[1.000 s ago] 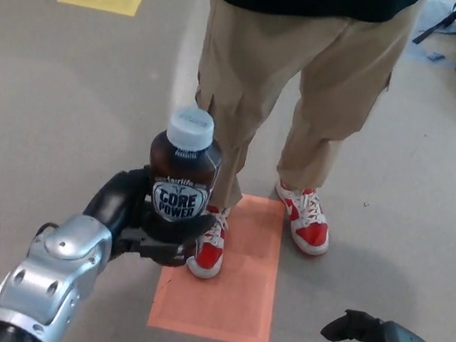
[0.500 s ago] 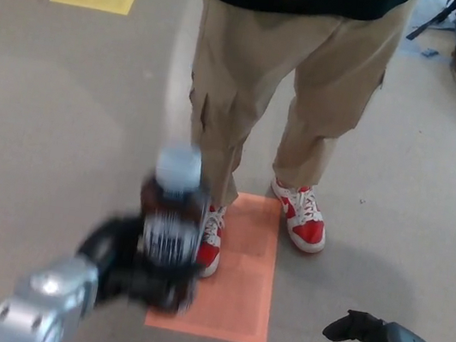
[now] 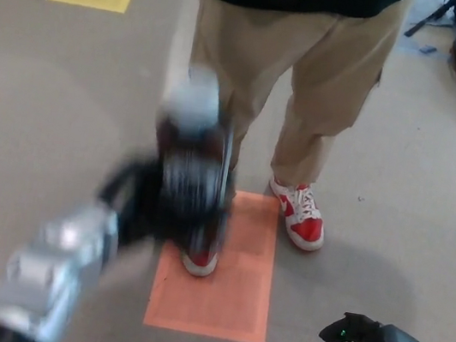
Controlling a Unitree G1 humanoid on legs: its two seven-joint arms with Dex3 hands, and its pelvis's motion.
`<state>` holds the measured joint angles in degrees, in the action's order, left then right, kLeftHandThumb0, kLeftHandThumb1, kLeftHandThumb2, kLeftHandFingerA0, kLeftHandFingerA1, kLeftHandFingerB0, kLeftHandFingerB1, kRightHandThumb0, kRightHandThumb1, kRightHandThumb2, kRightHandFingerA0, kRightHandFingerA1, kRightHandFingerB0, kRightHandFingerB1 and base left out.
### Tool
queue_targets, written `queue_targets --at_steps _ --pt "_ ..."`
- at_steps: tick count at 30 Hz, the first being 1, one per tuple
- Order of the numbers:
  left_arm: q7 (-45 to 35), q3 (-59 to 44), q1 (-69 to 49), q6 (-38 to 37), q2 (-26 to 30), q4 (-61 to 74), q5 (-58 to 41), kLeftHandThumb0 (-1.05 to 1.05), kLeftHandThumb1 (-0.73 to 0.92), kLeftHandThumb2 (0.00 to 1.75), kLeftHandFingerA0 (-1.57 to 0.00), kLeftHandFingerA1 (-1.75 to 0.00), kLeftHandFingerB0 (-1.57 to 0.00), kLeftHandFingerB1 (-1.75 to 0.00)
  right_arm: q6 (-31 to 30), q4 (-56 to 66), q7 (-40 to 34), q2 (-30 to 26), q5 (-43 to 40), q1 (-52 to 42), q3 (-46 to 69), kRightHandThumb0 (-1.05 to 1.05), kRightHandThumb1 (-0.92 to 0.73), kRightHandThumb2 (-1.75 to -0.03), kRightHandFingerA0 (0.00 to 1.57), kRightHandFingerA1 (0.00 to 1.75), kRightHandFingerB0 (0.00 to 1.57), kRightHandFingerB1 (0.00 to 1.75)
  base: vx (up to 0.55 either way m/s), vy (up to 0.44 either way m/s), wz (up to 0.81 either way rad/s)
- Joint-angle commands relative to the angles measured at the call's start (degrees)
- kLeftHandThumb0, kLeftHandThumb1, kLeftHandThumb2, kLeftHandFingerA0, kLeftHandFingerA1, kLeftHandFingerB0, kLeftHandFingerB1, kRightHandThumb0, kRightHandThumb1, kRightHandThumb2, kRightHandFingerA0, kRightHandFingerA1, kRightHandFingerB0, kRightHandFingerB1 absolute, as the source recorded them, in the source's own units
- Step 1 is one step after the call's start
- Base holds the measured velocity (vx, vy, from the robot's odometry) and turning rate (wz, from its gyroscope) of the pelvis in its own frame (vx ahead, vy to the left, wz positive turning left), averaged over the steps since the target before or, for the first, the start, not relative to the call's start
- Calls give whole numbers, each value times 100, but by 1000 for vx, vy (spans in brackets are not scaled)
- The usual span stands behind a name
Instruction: The robot recieved a bottle of protein shake from a person using its left hand and then shake the protein up and down 2 two times and hand it back to the person
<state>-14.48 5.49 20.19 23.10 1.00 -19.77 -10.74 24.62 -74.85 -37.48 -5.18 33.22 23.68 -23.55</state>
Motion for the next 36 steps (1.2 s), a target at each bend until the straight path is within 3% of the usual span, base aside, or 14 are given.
queue_targets --at_steps 1,5,7,8,9,12,13,14,16,24,36 --pt "175 -467 811 389 54 661 -237 -24 82 69 -80 -163 -67 -113 -62 -13 18 -64 5 -26 0 -39 -67 -81 93 83 86 57 0 0 11" --pt "267 -1028 1385 719 28 1025 -579 -18 80 71 -83 -158 -72 -118 8 -10 12 -41 -16 -36 18 -37 -65 -81 97 87 87 56 0 0 -2" --pt "108 -828 1061 449 11 865 -336 -17 78 74 -85 -159 -72 -114 19 -11 10 -59 -22 -31 28 -37 -65 -82 99 89 87 56 0 0 -3" --pt "-41 -514 578 235 27 521 -85 -14 81 66 -84 -169 -67 -115 11 -16 10 -65 -16 -27 25 -36 -65 -82 98 84 87 56 0 0 -9" --pt "-113 -272 266 71 56 273 104 -18 77 68 -79 -162 -62 -116 15 -20 6 -67 -17 -27 28 -37 -65 -83 97 85 87 56 0 0 0" --pt "-62 123 -154 -61 127 -73 354 -19 81 63 -74 -165 -59 -117 36 -22 -40 -37 -9 -16 23 -39 -65 -84 95 92 87 59 0 0 2" --pt "-87 280 -204 -167 119 -218 438 -19 79 68 -84 -167 -64 -122 28 -17 -12 -67 -25 -15 40 -42 -66 -86 90 94 86 61 0 0 0" --pt "-84 335 -120 -101 133 -141 425 -24 81 66 -76 -167 -64 -122 31 -15 10 -79 -46 -18 60 -41 -67 -82 93 91 86 59 0 0 0" --pt "-64 278 136 128 161 126 322 -24 83 65 -76 -168 -60 -113 38 -17 18 -80 -54 -25 72 -41 -68 -81 96 88 87 59 0 0 7" --pt "-48 141 1041 622 169 631 215 -25 80 68 -79 -163 -61 -106 -17 -36 9 -29 -29 -121 52 -39 -66 -79 92 85 88 56 0 0 2" --pt "237 33 1883 983 23 383 279 -23 82 69 -84 -167 -63 -131 -52 -14 144 -37 -53 -243 62 -39 -69 -78 91 82 87 56 0 0 0"
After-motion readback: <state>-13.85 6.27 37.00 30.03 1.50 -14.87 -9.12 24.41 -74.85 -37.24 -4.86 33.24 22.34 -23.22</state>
